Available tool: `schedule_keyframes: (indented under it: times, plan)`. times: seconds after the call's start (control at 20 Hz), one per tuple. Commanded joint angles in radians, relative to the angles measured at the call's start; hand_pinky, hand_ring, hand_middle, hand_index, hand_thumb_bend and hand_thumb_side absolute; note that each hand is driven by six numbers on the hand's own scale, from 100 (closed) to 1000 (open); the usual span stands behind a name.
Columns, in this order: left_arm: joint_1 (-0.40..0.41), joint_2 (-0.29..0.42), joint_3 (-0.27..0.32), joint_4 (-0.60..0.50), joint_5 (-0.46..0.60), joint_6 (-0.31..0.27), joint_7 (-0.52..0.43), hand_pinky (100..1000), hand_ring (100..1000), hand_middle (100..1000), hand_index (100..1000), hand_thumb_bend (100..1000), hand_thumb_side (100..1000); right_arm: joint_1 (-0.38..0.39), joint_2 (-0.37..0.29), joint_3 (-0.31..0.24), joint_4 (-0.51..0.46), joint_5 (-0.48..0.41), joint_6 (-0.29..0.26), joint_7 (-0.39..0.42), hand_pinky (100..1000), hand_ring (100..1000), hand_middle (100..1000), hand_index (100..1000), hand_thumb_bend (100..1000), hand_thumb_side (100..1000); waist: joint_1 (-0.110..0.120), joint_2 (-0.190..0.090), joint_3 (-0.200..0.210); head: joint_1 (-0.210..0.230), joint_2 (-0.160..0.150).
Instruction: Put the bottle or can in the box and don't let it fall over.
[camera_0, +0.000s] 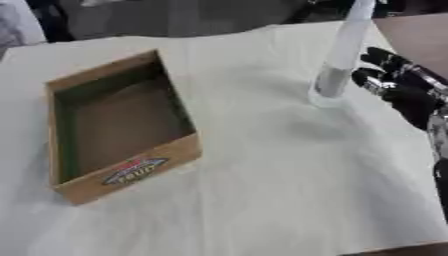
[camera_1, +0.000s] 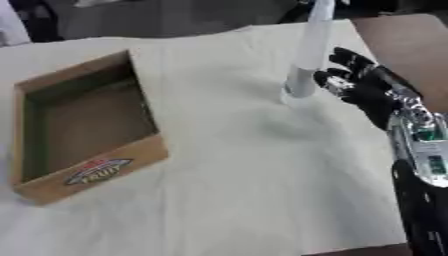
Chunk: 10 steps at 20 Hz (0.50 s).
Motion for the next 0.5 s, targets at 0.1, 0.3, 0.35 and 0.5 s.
schedule_keyframes:
  times: [0.1, 0.3, 0.35, 0.5]
  plan:
    - [-0.002, 0.009, 0.01, -0.02, -0.005, 0.001, -0.005, 1000, 1000, 1000, 734, 100, 672, -0.033, -0.033, -0.002, 0.009, -0.007, -0.011, -0.003, 1000, 1000, 1000, 1000, 315, 211, 0.0, -0.011, 0.003, -0.003, -0.016]
    - [-0.001, 0.006, 0.01, -0.02, -0.006, 0.002, -0.006, 1000, 1000, 1000, 733, 100, 672, -0.047, -0.032, 0.002, 0.019, -0.014, -0.015, 0.009, 1000, 1000, 1000, 1000, 308, 227, 0.001, -0.008, 0.006, -0.005, -0.018]
    - [-0.001, 0.006, 0.01, -0.02, -0.006, 0.003, -0.006, 1000, 1000, 1000, 733, 100, 672, -0.05, -0.032, 0.003, 0.02, -0.015, -0.016, 0.013, 1000, 1000, 1000, 1000, 302, 228, 0.001, -0.007, 0.006, -0.005, -0.018]
    - [-0.001, 0.003, 0.01, -0.02, -0.007, 0.004, -0.007, 1000, 1000, 1000, 732, 100, 672, -0.06, -0.031, 0.007, 0.025, -0.015, -0.016, 0.022, 1000, 1000, 1000, 1000, 305, 226, 0.001, -0.006, 0.008, -0.004, -0.02]
